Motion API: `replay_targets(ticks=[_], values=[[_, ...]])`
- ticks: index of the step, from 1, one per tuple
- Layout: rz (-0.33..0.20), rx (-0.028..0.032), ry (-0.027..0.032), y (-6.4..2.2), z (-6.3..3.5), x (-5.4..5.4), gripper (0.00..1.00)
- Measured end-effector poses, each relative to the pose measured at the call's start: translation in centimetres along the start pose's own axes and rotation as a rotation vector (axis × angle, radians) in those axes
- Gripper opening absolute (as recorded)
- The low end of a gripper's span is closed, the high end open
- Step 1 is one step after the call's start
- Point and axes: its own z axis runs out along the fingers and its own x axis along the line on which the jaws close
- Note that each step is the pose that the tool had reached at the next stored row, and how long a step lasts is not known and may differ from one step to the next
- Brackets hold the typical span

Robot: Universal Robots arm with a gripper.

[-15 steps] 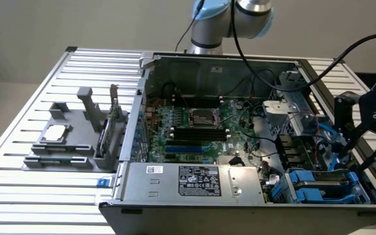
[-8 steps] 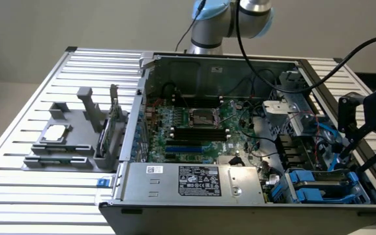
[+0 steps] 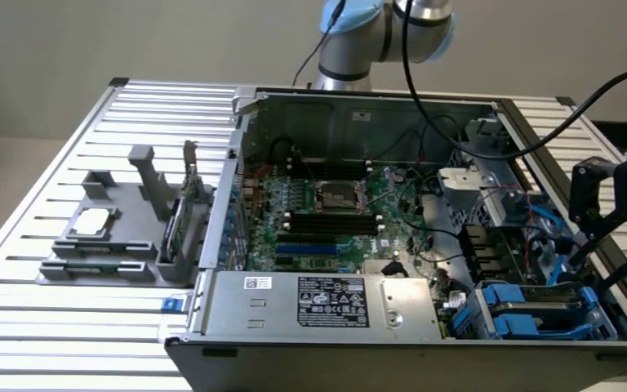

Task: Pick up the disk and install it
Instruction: 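Insert the first disk wire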

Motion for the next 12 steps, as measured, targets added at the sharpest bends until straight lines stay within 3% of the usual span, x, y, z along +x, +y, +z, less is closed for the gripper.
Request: replay_targets(ticks=[2,6,10,12], values=[[0.000,0.0092,0.0065,0.04,0.08,-0.02,0.37],[-0.001,0.0384,0.0265,0.05,0.16,-0.02,0.37],[-0.002,0.0483,0.0360,0.24,0.42,-0.12,0.37],[-0.002,0.0489,0.0412,0.58,0.56,-0.31,0.37]])
